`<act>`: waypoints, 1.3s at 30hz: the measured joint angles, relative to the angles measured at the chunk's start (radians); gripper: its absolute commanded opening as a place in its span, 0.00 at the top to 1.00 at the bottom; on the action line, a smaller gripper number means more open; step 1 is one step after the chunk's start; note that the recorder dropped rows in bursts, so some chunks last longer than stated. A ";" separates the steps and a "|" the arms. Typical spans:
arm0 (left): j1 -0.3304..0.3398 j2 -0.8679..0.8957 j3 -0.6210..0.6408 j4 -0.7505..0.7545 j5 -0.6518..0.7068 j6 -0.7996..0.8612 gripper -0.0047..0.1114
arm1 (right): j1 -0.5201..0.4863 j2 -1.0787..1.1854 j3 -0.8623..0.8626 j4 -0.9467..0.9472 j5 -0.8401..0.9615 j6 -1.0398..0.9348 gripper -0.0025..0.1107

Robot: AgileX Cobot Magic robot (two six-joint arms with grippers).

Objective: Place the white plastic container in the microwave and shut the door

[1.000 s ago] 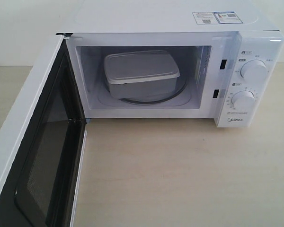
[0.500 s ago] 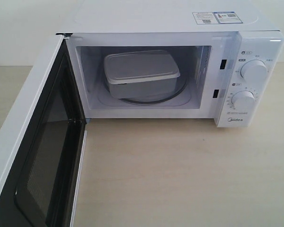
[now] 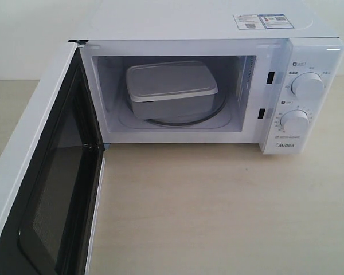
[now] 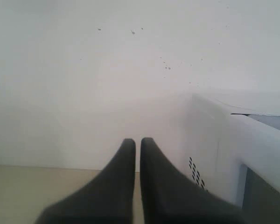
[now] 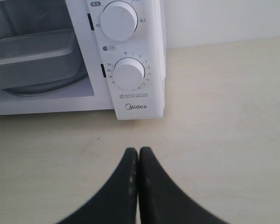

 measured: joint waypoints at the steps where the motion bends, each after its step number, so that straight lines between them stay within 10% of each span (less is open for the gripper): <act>1: 0.000 0.000 0.000 0.000 0.000 0.000 0.92 | 0.000 0.000 0.000 0.000 0.000 0.000 0.98; 14: 0.000 0.000 -0.007 0.001 0.003 -0.012 0.92 | 0.000 0.000 0.000 0.000 0.000 0.002 0.98; 26: 0.000 -0.003 -0.384 -0.021 0.605 -0.051 0.92 | 0.000 0.000 0.000 0.000 0.001 0.002 0.98; 39: 0.000 -0.003 -0.415 -0.063 0.614 -0.072 0.92 | 0.000 0.000 0.000 0.000 0.001 0.002 0.98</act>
